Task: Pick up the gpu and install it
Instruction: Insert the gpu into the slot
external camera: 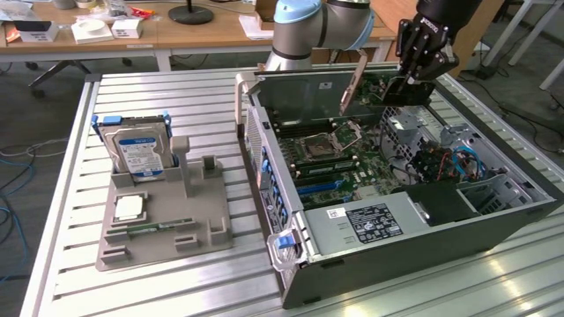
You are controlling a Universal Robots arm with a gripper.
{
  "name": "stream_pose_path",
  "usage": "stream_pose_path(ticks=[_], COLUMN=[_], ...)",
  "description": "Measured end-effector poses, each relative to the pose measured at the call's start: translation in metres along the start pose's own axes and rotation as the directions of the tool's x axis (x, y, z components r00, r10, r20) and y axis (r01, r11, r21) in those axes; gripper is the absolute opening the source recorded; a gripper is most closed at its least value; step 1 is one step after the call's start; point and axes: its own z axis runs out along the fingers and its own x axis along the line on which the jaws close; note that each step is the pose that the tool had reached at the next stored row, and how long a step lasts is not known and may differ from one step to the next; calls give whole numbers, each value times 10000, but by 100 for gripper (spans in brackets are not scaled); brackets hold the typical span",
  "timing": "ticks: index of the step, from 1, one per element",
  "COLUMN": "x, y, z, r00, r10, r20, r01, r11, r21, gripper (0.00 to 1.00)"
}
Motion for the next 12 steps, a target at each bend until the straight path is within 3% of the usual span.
stream_pose_path(ticks=[7,12], x=[0,0], y=[0,0], z=[0,1], r00=[9979,9976], r10=[-651,-693], r20=[-30,-31], r01=[651,693], r11=[9979,9976], r21=[-21,-23], gripper=[26,26])
